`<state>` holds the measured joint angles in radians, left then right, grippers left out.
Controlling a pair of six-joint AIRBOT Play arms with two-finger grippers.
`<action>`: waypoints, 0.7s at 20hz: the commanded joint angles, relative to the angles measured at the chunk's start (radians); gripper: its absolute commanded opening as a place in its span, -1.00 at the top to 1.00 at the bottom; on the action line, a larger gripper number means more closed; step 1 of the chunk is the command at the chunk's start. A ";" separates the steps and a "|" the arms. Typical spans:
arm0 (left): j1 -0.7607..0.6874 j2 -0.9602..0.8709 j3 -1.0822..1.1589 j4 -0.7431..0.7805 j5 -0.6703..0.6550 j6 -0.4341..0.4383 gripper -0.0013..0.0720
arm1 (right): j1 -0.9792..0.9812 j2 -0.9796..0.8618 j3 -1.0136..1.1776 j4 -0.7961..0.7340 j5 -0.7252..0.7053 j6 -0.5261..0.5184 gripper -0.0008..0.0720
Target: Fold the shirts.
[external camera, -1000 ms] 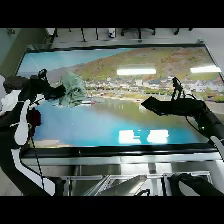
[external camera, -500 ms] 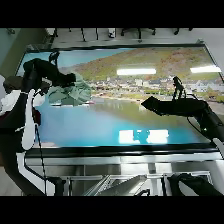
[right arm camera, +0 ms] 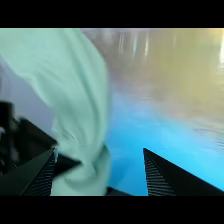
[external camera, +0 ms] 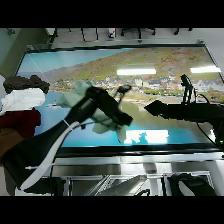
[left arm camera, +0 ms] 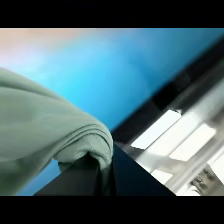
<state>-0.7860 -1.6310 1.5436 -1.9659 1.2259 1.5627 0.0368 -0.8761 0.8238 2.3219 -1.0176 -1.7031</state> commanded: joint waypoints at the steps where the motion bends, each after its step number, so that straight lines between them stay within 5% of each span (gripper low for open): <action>1: -0.145 -0.021 -0.058 -0.016 -0.086 -0.041 0.92 | -0.054 0.018 0.001 -0.011 -0.138 0.001 -0.67; 4: -0.102 0.011 -0.054 -0.017 -0.070 -0.062 0.83 | -0.116 0.018 0.000 -0.050 -0.242 0.001 -0.67; 6: -0.032 0.060 -0.054 -0.017 -0.019 -0.062 -0.74 | -0.136 0.031 -0.005 -0.089 -0.272 0.002 -0.67; 10: 0.178 0.199 -0.077 0.002 0.134 -0.026 -0.73 | -0.134 0.079 -0.061 -0.097 -0.276 0.005 -0.67; 14: 0.444 0.354 -0.285 0.128 0.093 -0.024 -0.74 | -0.133 0.106 -0.281 -0.083 -0.245 0.004 -0.69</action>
<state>-0.5129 -1.3735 1.3785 -1.9106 1.3197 1.5288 -0.0948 -0.7883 0.6704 2.2326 -1.2747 -1.6993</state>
